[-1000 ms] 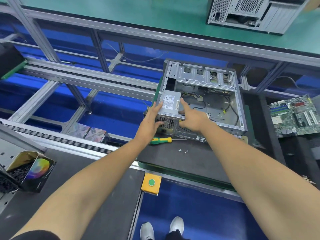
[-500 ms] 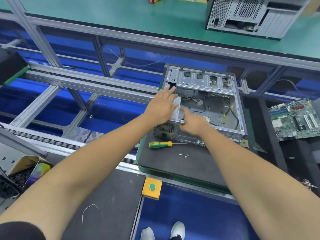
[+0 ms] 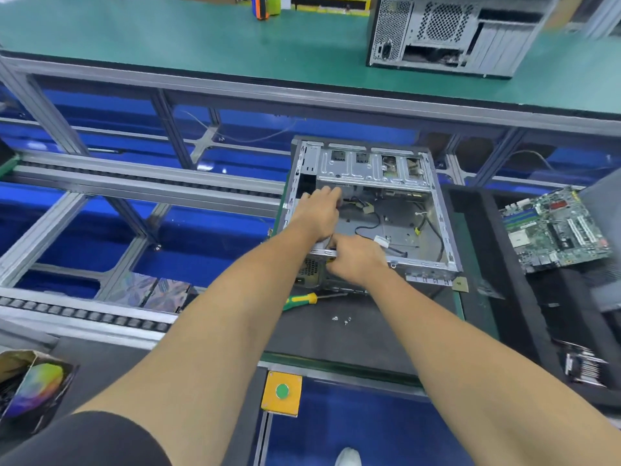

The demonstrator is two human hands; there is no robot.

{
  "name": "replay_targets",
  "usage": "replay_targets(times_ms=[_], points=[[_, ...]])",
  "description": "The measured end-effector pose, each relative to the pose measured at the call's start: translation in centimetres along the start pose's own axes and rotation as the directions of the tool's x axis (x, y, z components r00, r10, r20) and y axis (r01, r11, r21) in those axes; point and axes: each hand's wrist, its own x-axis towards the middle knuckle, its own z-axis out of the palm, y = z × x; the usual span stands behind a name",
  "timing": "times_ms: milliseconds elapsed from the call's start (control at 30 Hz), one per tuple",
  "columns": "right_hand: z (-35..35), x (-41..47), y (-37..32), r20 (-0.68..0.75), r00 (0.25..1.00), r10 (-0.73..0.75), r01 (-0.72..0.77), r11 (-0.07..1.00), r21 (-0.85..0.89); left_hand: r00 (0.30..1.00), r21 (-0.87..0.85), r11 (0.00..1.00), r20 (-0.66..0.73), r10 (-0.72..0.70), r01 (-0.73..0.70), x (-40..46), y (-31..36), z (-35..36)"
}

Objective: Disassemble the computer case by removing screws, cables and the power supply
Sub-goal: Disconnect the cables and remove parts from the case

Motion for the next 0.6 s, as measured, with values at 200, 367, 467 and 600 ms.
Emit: replay_targets(times_ms=[200,367,467,600], points=[[0.0,-0.3,0.0,-0.026,0.999,-0.021,0.022,1.000,0.002,0.999,-0.031,0.999,-0.016,0.035,-0.035,-0.1,-0.2,0.0],[0.1,-0.4,0.0,-0.039,0.998,-0.041,0.041,0.999,-0.009,0.999,-0.057,0.998,-0.041,0.021,-0.023,-0.5,0.0,0.3],[0.1,-0.3,0.1,-0.040,0.998,-0.048,0.048,0.999,-0.010,0.999,-0.105,0.994,-0.042,-0.017,0.013,0.4,-0.3,0.3],[0.2,-0.3,0.2,-0.034,0.997,-0.062,0.062,0.998,-0.016,0.997,-0.125,0.991,-0.043,-0.058,0.053,2.0,0.2,0.1]])
